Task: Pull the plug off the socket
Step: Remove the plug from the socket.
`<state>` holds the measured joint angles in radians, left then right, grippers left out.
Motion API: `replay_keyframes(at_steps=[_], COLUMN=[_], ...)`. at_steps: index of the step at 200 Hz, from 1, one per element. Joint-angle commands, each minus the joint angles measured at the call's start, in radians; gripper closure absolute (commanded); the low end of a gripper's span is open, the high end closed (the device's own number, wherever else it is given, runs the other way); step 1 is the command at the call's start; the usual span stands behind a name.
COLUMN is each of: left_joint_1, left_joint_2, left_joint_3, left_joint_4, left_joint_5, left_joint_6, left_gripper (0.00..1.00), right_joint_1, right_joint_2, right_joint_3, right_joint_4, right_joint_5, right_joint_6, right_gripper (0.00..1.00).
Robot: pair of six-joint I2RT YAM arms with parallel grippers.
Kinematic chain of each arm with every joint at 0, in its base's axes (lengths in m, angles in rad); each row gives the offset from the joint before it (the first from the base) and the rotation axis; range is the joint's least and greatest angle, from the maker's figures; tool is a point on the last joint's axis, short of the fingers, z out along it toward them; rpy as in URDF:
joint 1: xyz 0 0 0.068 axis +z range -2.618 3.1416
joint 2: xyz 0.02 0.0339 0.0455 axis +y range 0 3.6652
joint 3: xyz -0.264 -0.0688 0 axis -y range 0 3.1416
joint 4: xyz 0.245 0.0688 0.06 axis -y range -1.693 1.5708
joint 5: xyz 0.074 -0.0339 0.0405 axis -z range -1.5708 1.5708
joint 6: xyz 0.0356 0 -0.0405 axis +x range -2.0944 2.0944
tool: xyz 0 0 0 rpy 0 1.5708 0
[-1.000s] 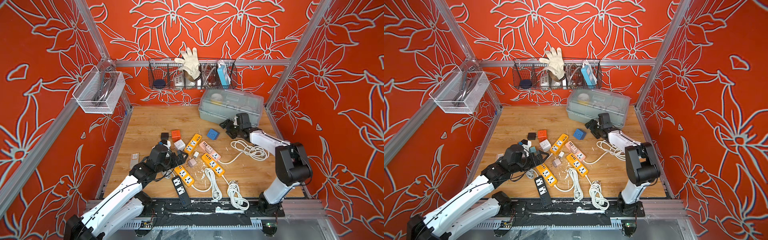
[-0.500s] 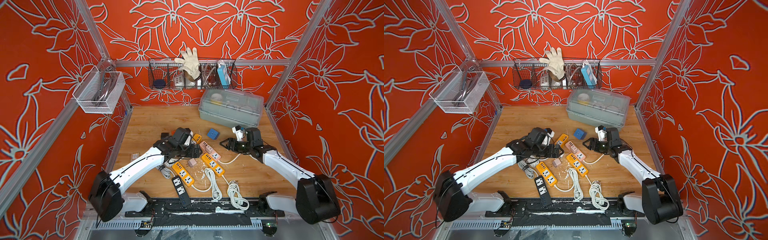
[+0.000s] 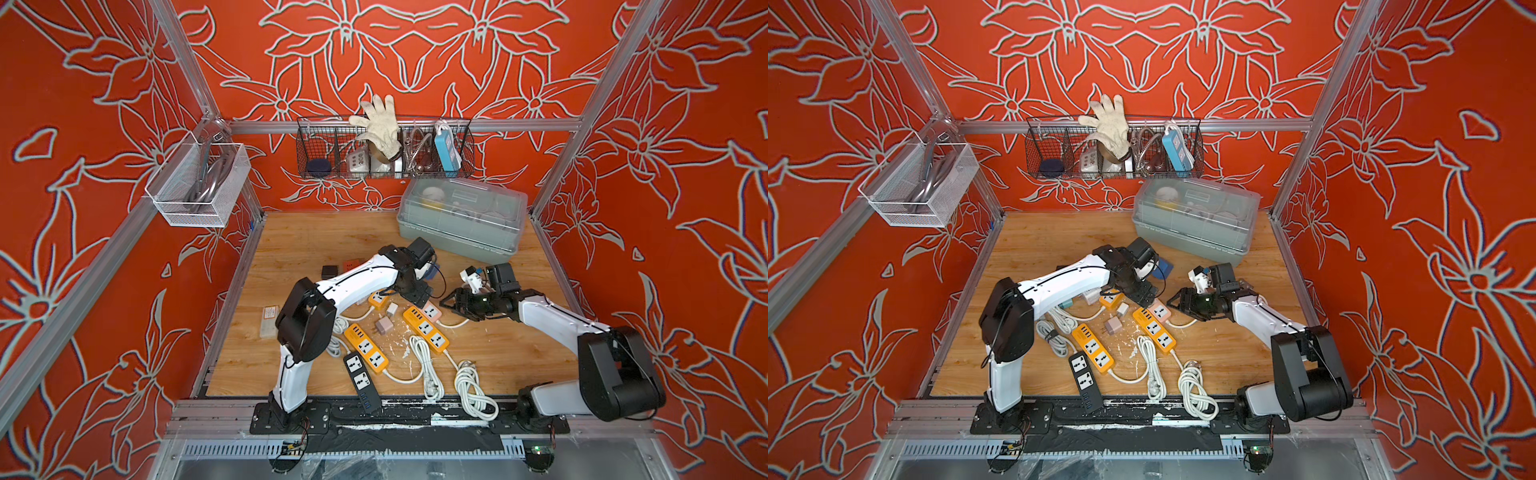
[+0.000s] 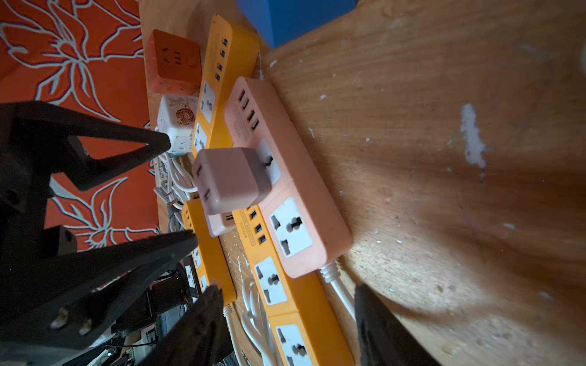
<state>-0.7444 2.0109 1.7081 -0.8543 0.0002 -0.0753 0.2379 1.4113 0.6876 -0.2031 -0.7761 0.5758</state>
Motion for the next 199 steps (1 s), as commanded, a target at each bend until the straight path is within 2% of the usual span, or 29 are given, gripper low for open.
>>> replay_keyframes(at_steps=[1, 32, 78, 110, 132, 141, 169, 182, 199], left_joint_1=[-0.018, -0.021, -0.02, -0.02, -0.02, -0.02, -0.02, -0.02, -0.018], left_joint_2=[0.067, 0.15, 0.228, 0.241, 0.239, 0.239, 0.229, 0.216, 0.19], left_joint_3=[0.094, 0.201, 0.276, 0.275, 0.27, 0.268, 0.252, 0.237, 0.21], left_joint_4=[-0.116, -0.146, -0.165, -0.172, -0.172, -0.171, -0.16, -0.143, -0.107], left_joint_5=[-0.058, -0.04, -0.008, -0.004, -0.002, -0.002, -0.006, -0.005, 0.008], left_joint_6=[0.077, 0.109, 0.105, 0.094, 0.095, 0.097, 0.102, 0.106, 0.116], left_gripper=[0.14, 0.21, 0.38, 0.45, 0.46, 0.52, 0.54, 0.62, 0.63], right_joint_1=[-0.012, -0.014, -0.017, -0.017, -0.017, -0.016, -0.017, -0.014, -0.008], right_joint_2=[0.021, 0.039, 0.102, 0.168, 0.217, 0.24, 0.318, 0.346, 0.375], right_joint_3=[0.016, 0.028, 0.052, 0.095, 0.13, 0.143, 0.196, 0.208, 0.216], right_joint_4=[0.001, -0.002, 0.004, 0.013, 0.011, 0.015, -0.011, -0.018, -0.028], right_joint_5=[-0.038, -0.056, -0.07, -0.103, -0.117, -0.127, -0.142, -0.144, -0.143], right_joint_6=[0.009, 0.003, 0.014, 0.012, 0.003, 0.003, -0.013, -0.016, -0.023], right_gripper=[0.32, 0.33, 0.35, 0.37, 0.38, 0.39, 0.41, 0.43, 0.45])
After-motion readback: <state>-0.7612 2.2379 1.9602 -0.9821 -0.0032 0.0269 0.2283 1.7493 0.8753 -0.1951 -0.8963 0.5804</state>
